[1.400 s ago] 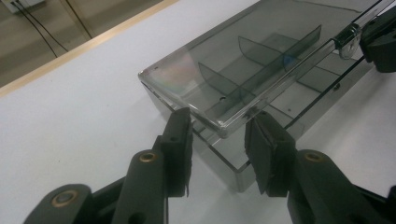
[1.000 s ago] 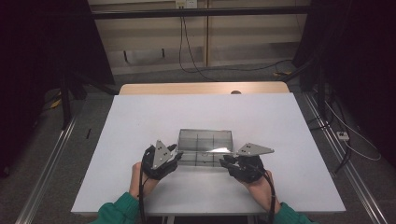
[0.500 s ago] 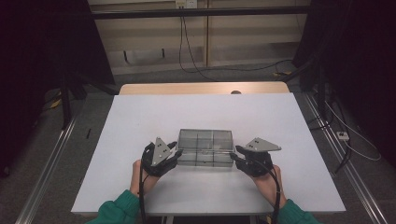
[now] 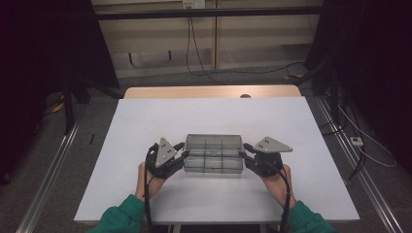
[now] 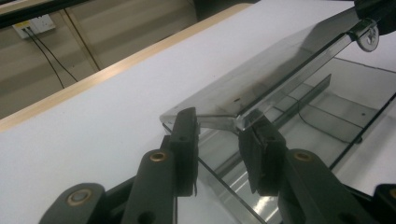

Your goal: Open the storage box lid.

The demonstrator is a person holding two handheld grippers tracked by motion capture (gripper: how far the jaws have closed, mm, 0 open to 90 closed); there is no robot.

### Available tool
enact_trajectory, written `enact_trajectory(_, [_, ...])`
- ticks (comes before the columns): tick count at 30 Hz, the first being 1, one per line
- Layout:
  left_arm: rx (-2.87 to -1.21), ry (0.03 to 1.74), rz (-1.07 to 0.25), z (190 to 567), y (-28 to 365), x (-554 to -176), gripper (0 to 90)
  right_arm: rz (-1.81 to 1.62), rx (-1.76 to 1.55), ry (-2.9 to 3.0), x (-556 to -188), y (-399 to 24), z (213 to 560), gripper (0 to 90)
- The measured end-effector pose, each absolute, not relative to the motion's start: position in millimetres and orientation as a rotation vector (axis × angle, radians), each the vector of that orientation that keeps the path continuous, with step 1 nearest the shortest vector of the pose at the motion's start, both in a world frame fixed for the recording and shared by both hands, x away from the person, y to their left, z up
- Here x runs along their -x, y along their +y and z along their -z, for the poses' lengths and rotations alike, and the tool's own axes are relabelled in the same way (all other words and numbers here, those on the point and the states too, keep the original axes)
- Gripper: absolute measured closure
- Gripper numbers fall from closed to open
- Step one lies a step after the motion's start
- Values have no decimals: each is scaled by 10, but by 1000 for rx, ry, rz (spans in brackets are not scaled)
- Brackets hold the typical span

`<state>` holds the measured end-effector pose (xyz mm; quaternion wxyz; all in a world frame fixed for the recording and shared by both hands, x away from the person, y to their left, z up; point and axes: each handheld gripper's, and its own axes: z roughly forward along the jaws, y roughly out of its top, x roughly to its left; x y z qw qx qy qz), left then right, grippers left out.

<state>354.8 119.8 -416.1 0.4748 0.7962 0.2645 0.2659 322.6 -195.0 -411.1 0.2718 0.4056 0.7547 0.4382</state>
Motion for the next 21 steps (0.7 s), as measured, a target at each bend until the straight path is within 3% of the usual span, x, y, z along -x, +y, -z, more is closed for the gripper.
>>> enact_trajectory(21, [-1932, 698, -614, 4165, 1136, -3782, 677, -1161, -1150, 2026, -3541, -1944, 4152, 692])
